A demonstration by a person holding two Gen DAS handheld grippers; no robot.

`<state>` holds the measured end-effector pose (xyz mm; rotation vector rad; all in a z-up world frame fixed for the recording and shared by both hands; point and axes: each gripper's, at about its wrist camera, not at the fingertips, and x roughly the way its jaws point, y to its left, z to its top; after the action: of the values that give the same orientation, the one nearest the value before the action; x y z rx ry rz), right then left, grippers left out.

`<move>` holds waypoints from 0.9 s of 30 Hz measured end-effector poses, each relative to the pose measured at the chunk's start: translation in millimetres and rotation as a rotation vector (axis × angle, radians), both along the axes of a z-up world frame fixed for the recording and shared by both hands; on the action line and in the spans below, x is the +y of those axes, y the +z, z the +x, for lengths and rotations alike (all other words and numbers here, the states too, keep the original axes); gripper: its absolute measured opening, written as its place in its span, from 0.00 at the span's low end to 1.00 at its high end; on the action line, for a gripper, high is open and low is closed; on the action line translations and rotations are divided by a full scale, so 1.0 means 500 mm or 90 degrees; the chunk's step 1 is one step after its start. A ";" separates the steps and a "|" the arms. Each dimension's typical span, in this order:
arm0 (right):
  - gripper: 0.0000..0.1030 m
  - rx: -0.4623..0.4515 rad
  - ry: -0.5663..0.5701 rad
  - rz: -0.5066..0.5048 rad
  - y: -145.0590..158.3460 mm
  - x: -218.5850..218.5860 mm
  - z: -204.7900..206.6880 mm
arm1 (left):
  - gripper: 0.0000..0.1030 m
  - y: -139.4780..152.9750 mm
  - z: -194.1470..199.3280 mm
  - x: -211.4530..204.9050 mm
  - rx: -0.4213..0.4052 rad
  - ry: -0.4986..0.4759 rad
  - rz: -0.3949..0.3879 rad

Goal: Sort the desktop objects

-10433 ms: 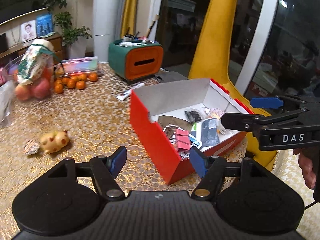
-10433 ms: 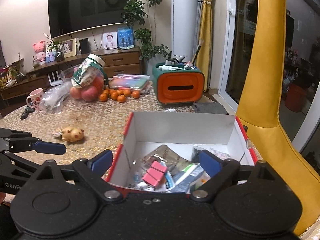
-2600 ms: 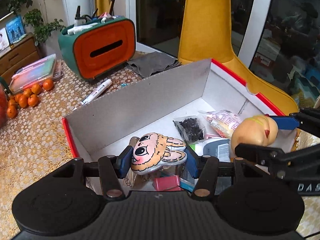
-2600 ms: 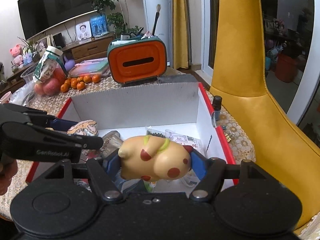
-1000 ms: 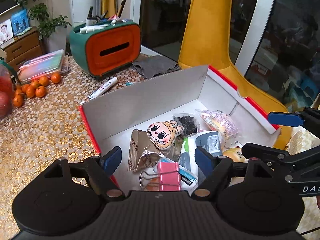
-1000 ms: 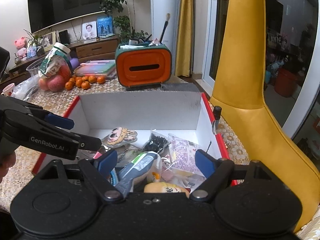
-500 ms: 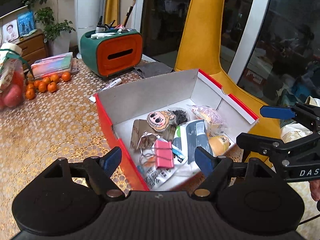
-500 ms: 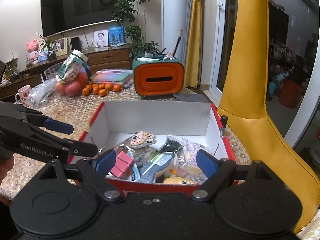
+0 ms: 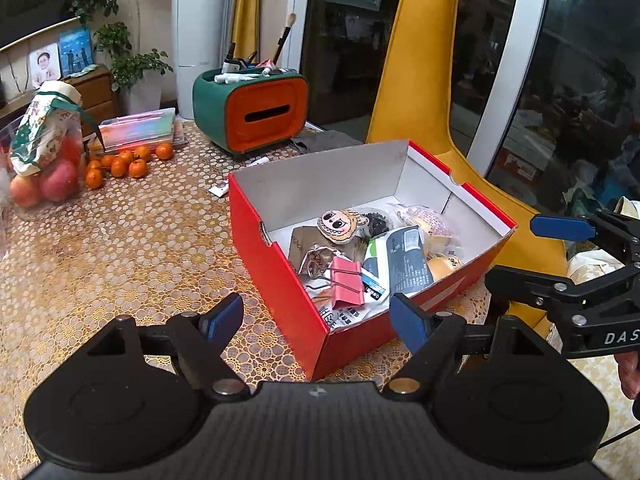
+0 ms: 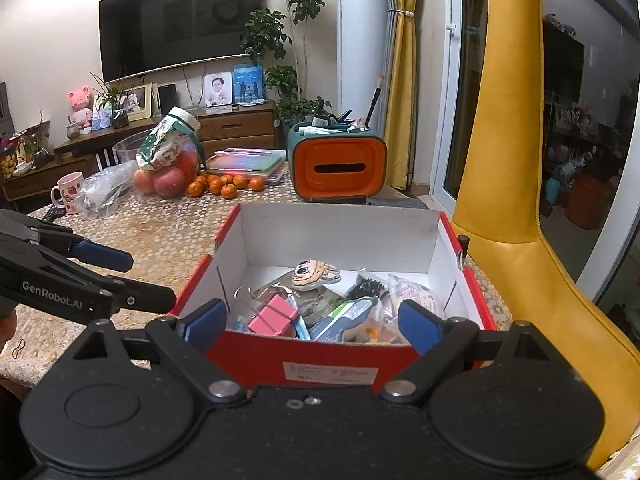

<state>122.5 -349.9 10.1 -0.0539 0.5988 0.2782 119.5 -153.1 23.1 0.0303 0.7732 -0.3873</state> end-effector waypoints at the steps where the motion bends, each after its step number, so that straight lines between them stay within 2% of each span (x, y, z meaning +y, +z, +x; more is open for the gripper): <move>1: 0.93 -0.003 0.000 0.001 0.001 0.000 -0.004 | 0.83 0.000 -0.002 0.002 -0.003 0.004 -0.001; 2: 0.94 -0.008 -0.001 0.003 0.001 0.001 -0.008 | 0.86 0.001 -0.004 0.004 -0.008 0.007 -0.001; 5: 0.97 -0.021 -0.002 0.010 0.004 -0.001 -0.019 | 0.88 0.002 -0.010 0.007 -0.021 0.008 0.000; 6: 0.98 -0.023 -0.004 0.009 0.004 0.000 -0.022 | 0.95 0.003 -0.011 0.008 -0.023 0.008 -0.001; 8: 0.99 -0.027 -0.005 0.006 0.004 0.002 -0.025 | 1.00 0.002 -0.014 0.009 -0.028 0.010 -0.004; 20: 0.99 -0.039 -0.011 0.014 -0.003 0.012 -0.050 | 1.00 -0.002 -0.047 0.004 -0.051 -0.002 0.008; 27: 0.99 -0.038 -0.019 0.012 -0.008 0.017 -0.059 | 0.99 -0.011 -0.056 0.002 -0.047 -0.008 0.015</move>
<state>93.1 -341.5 5.8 -0.0352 0.5374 0.2531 91.3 -152.3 17.5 0.0707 0.7047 -0.3867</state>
